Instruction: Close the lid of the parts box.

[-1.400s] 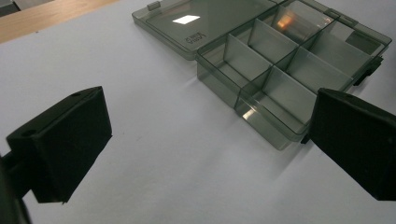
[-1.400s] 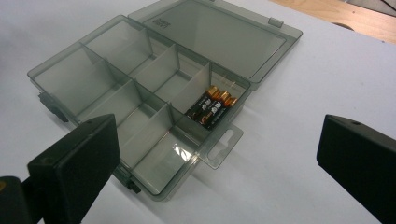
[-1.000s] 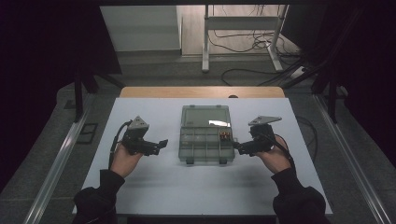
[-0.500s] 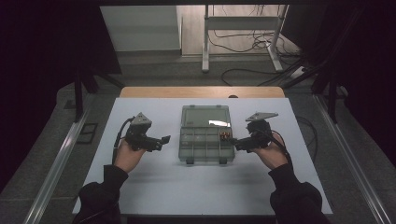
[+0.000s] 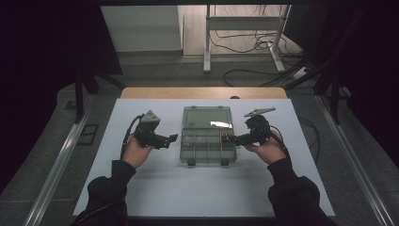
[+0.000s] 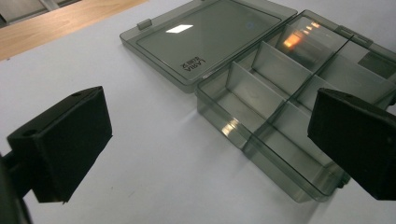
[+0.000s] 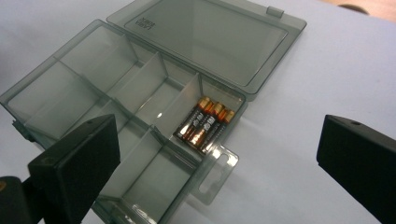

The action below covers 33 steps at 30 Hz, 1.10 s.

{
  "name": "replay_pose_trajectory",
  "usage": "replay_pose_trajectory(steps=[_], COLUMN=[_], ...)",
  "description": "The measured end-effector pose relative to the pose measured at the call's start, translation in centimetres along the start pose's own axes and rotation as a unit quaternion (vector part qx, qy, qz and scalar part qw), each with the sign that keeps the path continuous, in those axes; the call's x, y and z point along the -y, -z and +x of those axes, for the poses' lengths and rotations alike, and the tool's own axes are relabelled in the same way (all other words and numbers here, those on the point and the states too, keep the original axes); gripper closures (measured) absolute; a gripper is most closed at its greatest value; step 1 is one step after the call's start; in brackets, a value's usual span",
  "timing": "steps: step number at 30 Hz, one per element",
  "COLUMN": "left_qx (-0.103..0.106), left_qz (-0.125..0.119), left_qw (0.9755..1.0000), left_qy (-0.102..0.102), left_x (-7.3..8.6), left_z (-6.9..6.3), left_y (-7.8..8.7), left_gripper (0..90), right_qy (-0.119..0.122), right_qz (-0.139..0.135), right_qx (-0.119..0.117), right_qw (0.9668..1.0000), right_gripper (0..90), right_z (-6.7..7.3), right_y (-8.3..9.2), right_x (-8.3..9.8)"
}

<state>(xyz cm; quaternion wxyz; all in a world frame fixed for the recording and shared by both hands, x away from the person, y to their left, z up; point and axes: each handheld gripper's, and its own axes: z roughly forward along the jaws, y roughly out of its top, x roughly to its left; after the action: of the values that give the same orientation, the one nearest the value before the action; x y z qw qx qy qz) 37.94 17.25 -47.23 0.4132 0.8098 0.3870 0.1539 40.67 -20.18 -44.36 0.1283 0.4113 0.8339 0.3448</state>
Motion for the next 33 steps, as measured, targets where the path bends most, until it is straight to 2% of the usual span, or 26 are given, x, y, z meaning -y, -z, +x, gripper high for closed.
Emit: replay_pose_trajectory(steps=[6,8,13,16,20,33], left_qx=[0.002,0.003,0.005,0.004,0.003,0.0], left_qz=[0.007,0.008,0.011,0.013,0.014,0.02], left_qw=[0.9999,0.9999,0.9999,0.9999,0.9999,0.9998], left_qy=[-0.009,-0.009,-0.002,-0.003,-0.003,-0.001], left_x=[-0.5,-0.6,-0.7,-0.7,-0.8,-1.0], left_z=[0.1,0.2,0.8,1.2,1.6,2.4], left_y=[-0.9,-1.2,-1.7,-2.1,-2.4,-3.6], left_gripper=[0.3,0.3,0.4,0.5,0.6,0.8], right_qy=[-0.005,-0.008,0.002,0.003,0.001,-0.02], right_qz=[0.01,0.007,0.01,0.015,0.024,0.042], right_qx=[0.001,0.002,0.013,0.012,0.008,0.013], right_qw=[0.9999,0.9999,0.9999,0.9998,0.9997,0.9988], right_gripper=[2.0,5.6,14.3,22.2,27.8,30.3], right_z=[-0.2,-0.2,-0.5,-0.9,-1.3,-2.7], right_y=[-0.9,-1.1,-1.9,-2.4,-3.1,-5.2], right_x=[-1.0,-1.3,-2.2,-2.7,-3.6,-4.8])
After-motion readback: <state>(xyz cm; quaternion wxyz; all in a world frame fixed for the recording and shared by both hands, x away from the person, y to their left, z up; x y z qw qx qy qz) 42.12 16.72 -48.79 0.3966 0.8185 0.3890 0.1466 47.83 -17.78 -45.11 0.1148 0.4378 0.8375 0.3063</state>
